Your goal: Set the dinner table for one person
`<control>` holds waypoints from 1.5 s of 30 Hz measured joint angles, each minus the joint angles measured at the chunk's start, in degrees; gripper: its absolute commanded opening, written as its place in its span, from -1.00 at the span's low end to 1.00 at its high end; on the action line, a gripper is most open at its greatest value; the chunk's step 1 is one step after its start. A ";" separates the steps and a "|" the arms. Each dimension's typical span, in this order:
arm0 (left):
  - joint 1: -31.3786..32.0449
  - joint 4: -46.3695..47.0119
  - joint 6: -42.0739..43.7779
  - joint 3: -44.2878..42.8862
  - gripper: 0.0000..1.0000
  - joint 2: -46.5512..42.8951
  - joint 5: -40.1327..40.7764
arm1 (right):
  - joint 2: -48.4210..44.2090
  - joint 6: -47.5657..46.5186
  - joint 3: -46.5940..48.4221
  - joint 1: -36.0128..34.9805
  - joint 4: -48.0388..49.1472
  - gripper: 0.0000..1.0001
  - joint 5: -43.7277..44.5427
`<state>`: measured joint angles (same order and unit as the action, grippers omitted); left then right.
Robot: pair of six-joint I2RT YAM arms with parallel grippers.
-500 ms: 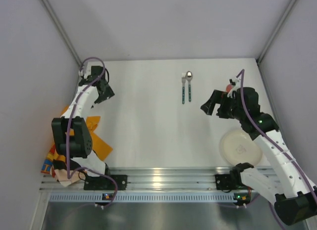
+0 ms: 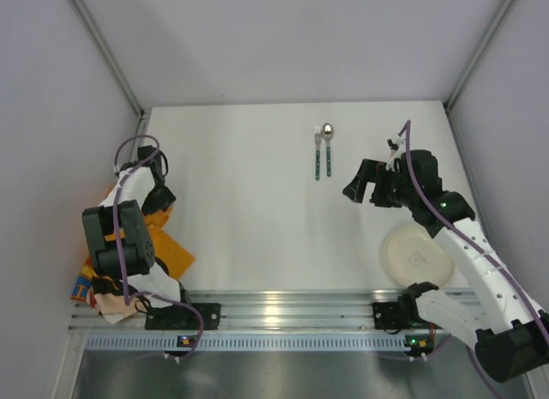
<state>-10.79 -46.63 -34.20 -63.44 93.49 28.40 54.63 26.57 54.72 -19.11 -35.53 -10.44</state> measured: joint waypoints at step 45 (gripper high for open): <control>40.02 14.58 -21.20 -28.11 0.97 17.16 -26.60 | 3.56 -5.20 0.85 -0.35 -3.32 0.99 6.82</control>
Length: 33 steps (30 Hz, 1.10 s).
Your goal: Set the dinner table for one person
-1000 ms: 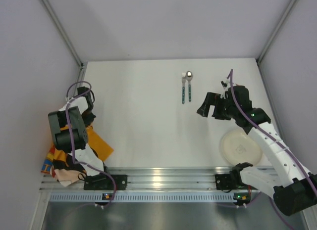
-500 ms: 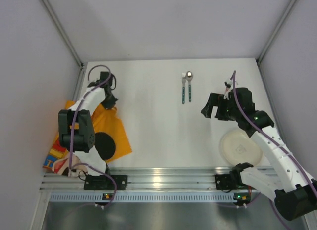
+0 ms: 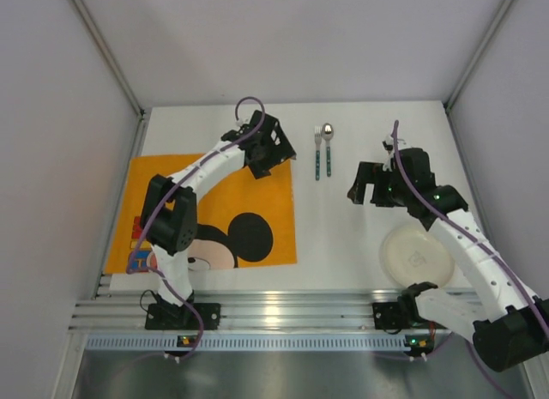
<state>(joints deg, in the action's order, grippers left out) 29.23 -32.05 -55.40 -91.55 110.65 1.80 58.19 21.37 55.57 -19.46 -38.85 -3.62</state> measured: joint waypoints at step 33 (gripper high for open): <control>-20.81 -13.53 12.94 24.70 0.94 -38.53 12.26 | 58.18 13.29 22.05 -12.00 25.44 0.87 -24.48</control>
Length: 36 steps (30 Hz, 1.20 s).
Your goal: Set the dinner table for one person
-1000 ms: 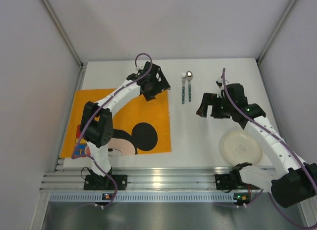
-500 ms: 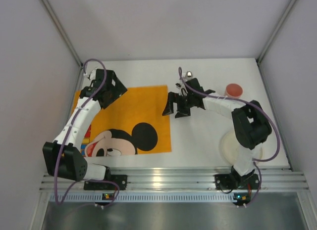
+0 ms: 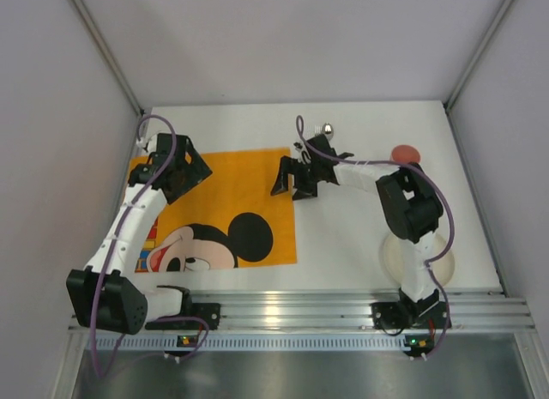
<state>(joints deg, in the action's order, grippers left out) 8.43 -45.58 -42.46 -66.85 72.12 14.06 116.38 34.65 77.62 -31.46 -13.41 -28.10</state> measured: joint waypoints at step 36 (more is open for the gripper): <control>-0.90 3.23 1.29 -2.10 0.86 12.90 -7.39 | -21.29 -9.29 -21.33 6.62 -14.80 -1.00 9.35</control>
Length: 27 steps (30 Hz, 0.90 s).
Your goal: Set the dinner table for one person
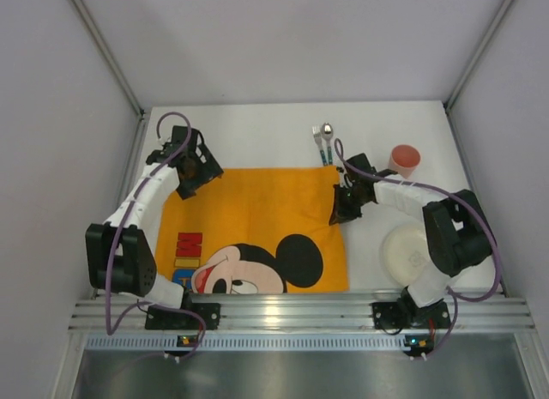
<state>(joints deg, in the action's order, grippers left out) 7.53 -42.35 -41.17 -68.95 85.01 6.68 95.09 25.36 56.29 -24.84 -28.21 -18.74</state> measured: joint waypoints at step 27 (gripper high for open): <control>3.63 4.33 1.14 -1.68 0.87 6.10 -3.41 | 5.49 -4.76 37.68 7.74 -15.98 0.23 12.87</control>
<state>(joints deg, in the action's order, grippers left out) 11.16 -38.02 -40.03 -70.63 91.11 3.27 100.57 20.60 93.97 -17.10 -44.18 -5.87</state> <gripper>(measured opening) 0.933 0.632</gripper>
